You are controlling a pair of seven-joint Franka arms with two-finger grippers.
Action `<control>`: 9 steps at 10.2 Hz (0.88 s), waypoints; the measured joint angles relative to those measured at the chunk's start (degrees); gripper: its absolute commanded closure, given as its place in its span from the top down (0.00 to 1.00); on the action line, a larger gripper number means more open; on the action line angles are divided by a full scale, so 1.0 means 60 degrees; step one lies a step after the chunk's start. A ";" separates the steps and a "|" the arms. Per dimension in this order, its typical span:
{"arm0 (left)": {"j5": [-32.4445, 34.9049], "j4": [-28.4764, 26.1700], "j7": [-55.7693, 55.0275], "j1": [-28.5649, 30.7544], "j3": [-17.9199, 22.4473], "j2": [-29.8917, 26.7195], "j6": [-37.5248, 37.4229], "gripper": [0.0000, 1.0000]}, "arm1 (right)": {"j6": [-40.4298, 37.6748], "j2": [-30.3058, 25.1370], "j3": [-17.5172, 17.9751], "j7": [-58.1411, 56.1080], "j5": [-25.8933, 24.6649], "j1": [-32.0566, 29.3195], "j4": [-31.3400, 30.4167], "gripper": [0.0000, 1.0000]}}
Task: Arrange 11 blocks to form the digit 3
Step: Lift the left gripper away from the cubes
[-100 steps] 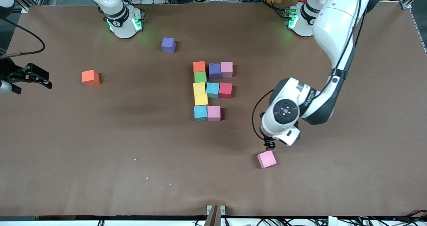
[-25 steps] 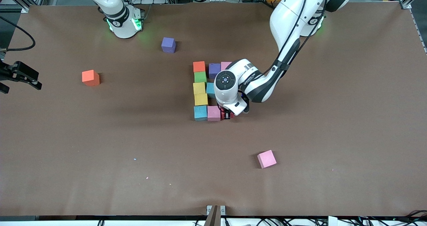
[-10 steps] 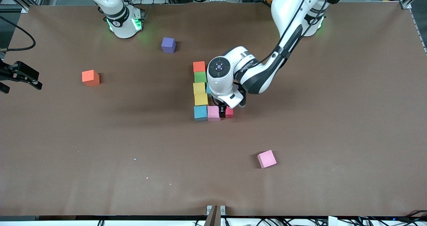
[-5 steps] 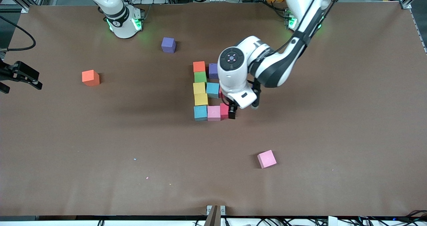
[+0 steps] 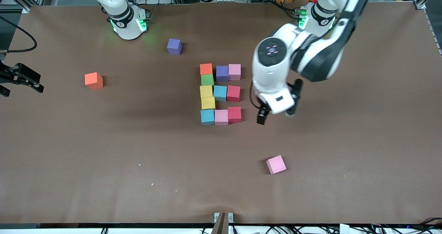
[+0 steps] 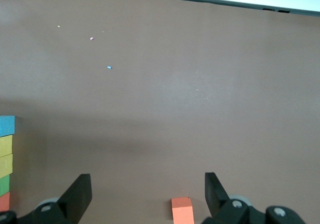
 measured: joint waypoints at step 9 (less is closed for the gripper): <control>-0.0006 0.0008 0.6600 0.2017 0.0007 -0.1413 -0.1014 1.00 | -0.0004 -0.0002 0.0001 0.0019 0.0003 0.0000 0.0023 1.00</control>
